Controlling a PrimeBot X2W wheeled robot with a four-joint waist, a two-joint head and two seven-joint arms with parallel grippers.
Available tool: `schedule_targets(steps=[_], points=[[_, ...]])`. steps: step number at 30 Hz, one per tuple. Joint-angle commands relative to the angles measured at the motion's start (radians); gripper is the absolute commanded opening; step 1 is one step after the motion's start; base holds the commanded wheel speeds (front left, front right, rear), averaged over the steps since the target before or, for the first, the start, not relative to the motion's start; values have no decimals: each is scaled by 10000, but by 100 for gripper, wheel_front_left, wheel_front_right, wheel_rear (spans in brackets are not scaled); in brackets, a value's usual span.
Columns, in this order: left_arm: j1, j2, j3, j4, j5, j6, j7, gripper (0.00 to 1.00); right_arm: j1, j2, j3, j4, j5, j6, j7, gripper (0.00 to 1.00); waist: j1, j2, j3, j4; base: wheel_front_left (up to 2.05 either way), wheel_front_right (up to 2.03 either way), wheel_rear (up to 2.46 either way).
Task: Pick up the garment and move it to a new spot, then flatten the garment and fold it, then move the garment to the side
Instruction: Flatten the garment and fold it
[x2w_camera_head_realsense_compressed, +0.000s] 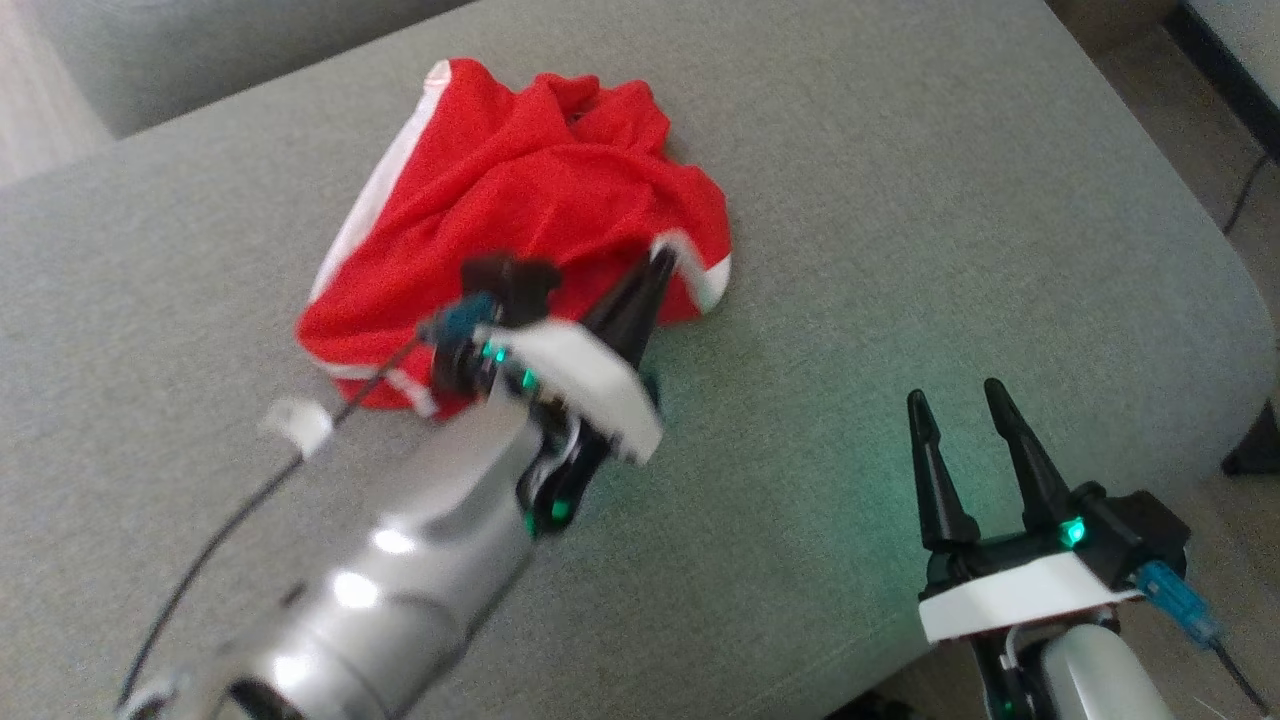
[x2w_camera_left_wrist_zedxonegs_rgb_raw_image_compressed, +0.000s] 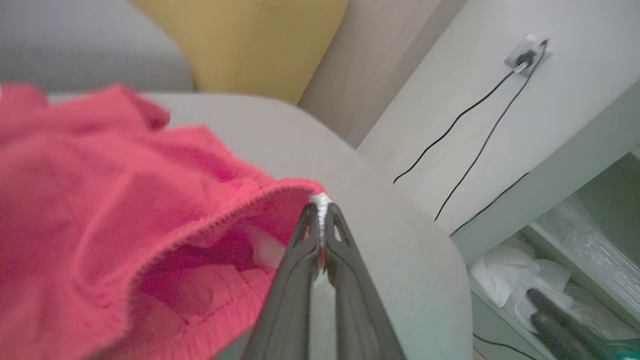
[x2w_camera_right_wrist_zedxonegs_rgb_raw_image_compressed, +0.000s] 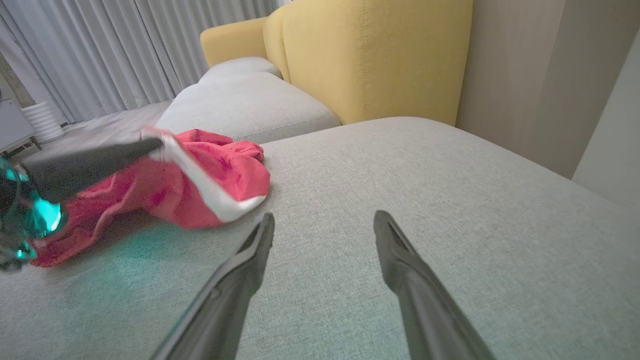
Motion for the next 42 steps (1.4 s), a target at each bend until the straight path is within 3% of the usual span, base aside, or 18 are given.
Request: schedule_targets(steps=[1,6,13,21,26,33,42], points=[[-1041,5,207,-500,-75,-53,-97,0,-260,-51,178,-269,4,77,-65,100,-1,0,-182,134,0,0,0],[-2461,159,285,-1247,-190,-66,-81,0,-45,-51,212,-192,14,77,-65,100,-1,0,-914,492,0,0,0],[-3147,1305,882,-2620,-842,-69,28,0,298,-51,14,-134,-99,77,-65,100,-1,0,-1825,1367,0,0,0],[-334,3254,766,-3778,-1531,343,371,0,498,-51,-134,-146,-197,77,-65,100,-1,0,-1787,2629,0,0,0],[1430,4083,708,-3497,-1656,643,-179,0,430,-51,51,268,-171,77,-65,100,-1,0,-1418,3134,0,0,0],[1974,4241,961,-2833,-1831,342,-858,0,159,-51,488,1136,-916,77,-65,100,-1,0,-1356,3623,0,0,0],[1802,4167,990,-2627,-1864,140,-965,0,-493,-51,1019,1891,-692,77,-65,100,-1,0,-1345,3919,0,0,0]])
